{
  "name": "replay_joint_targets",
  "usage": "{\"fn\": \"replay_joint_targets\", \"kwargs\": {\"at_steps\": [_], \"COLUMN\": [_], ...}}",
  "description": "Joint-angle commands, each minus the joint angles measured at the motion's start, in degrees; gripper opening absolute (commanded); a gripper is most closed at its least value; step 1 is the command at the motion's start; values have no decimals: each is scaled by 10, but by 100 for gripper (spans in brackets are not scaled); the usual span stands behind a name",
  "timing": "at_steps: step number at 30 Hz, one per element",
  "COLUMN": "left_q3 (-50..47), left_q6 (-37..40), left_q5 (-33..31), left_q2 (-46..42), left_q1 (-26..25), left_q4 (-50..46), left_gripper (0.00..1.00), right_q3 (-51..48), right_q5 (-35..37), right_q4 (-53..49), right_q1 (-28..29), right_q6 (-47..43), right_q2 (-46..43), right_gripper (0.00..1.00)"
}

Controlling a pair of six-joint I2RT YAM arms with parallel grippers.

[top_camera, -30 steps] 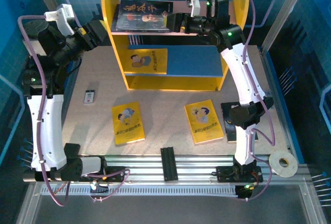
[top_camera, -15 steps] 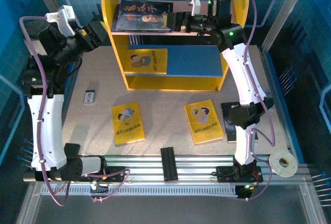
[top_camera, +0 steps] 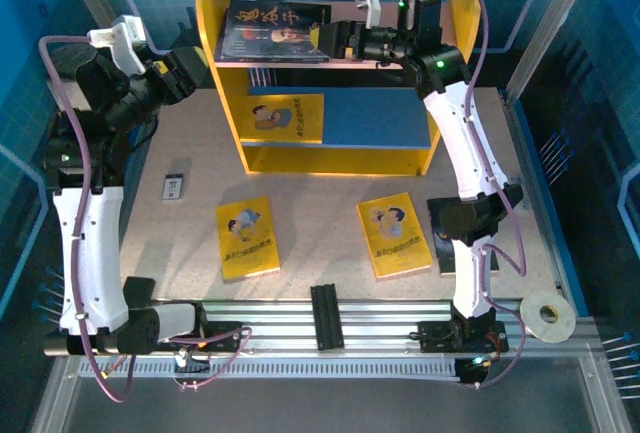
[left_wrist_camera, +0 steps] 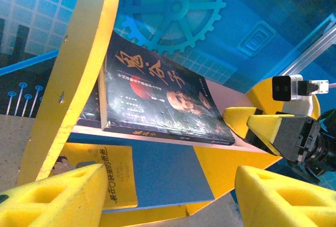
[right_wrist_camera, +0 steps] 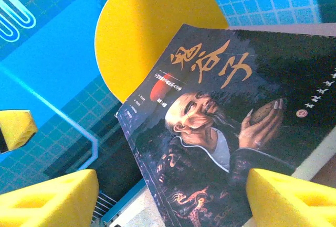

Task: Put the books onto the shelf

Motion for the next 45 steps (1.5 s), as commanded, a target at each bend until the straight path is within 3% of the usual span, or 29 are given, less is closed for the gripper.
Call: {"fn": "replay_joint_targets", "kwargs": {"at_steps": [1, 45], "left_q3": [-5, -14], "left_q6": [22, 26], "left_q5": [-14, -5], "left_q2": [-19, -20], "left_q1": [3, 3], "left_q4": [-11, -12], "left_gripper": [66, 67], "right_q3": [20, 43], "right_q5": [-19, -58], "right_q4": [19, 94], "right_q1": [3, 24], "right_q6": [11, 72], "right_q2": [11, 54], "right_gripper": [75, 76]}}
